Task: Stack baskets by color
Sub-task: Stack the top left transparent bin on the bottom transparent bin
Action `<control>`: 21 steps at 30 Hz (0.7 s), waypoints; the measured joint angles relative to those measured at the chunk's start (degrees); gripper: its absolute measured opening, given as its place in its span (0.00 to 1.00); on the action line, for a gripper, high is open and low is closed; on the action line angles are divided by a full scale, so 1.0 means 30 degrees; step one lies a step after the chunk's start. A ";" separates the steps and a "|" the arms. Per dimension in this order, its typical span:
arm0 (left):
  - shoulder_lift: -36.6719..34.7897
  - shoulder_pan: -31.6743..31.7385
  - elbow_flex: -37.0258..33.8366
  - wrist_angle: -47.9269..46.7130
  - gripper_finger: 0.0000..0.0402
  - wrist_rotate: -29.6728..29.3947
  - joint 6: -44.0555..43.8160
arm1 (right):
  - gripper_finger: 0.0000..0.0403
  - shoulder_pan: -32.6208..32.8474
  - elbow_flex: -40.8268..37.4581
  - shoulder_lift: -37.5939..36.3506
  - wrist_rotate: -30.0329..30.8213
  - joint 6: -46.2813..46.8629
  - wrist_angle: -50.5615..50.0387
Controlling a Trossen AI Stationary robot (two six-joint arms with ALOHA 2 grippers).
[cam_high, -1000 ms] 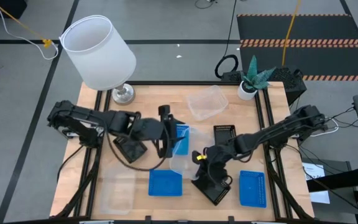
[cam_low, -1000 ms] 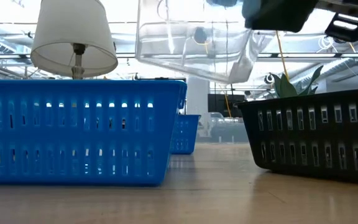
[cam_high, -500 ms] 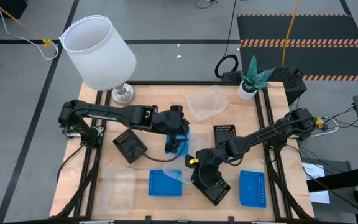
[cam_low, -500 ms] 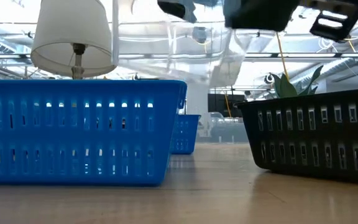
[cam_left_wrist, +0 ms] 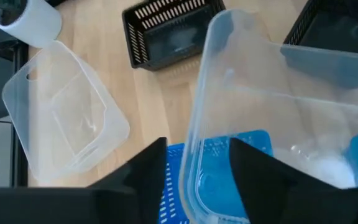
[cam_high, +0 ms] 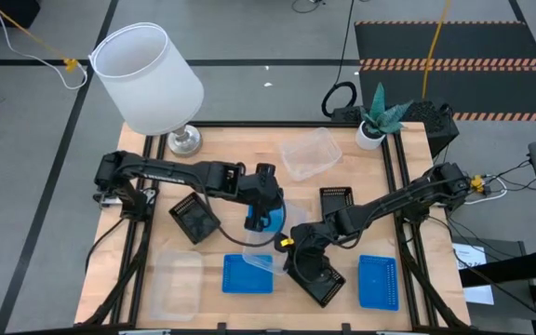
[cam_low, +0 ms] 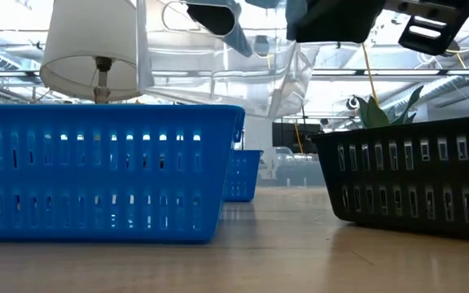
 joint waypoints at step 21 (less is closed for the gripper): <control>-0.2009 -0.0946 -0.0007 -0.1245 0.01 -0.0867 -0.0353 | 0.17 0.0778 0.0000 -0.0022 0.3347 0.0617 0.3366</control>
